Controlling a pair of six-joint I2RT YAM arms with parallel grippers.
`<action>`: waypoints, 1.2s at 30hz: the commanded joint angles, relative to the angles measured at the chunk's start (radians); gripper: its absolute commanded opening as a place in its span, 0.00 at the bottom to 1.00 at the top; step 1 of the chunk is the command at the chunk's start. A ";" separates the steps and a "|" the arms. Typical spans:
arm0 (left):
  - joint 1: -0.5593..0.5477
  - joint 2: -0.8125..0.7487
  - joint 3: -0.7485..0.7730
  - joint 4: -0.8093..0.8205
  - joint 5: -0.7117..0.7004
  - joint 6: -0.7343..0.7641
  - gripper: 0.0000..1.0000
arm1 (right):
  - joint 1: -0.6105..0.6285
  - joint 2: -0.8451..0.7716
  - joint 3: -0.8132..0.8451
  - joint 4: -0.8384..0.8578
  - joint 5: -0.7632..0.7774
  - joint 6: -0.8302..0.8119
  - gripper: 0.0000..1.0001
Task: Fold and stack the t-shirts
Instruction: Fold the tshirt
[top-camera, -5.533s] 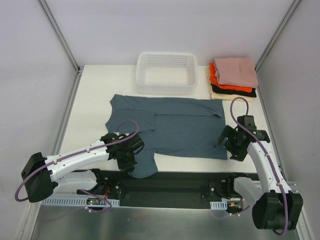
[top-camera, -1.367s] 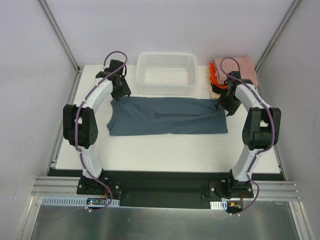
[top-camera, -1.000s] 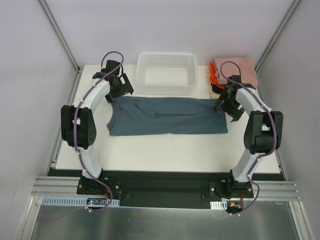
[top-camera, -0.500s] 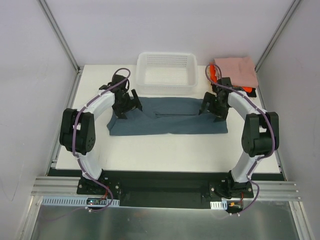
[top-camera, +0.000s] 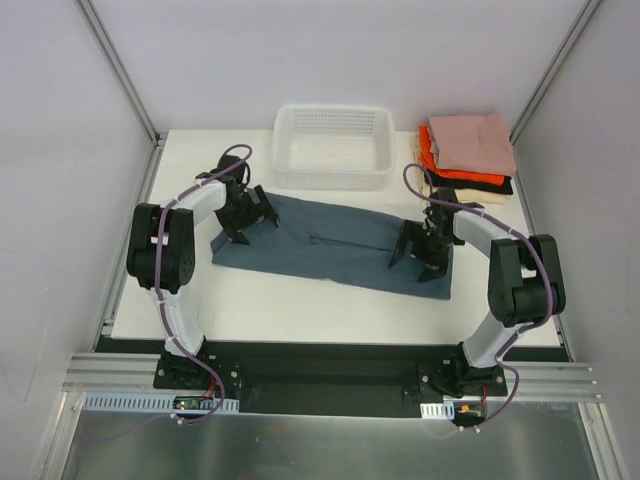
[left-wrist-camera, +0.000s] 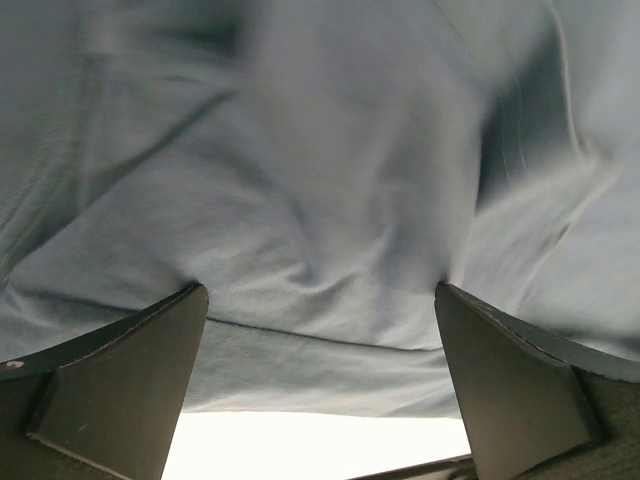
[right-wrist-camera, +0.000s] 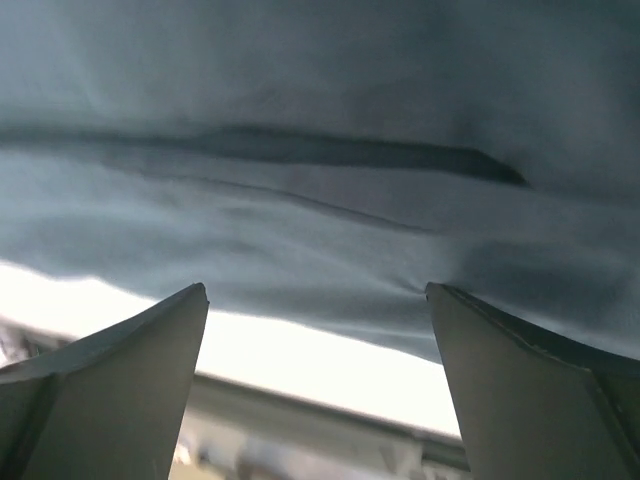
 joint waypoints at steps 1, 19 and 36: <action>0.079 0.097 0.070 -0.005 -0.028 0.037 0.99 | 0.115 -0.016 -0.113 -0.141 -0.165 -0.092 0.97; 0.242 0.645 0.903 -0.217 0.124 0.085 0.99 | 0.594 0.126 0.199 -0.302 -0.457 -0.261 0.97; 0.331 0.800 1.217 -0.014 0.153 -0.131 0.99 | 0.364 -0.066 0.255 -0.336 -0.222 -0.219 0.96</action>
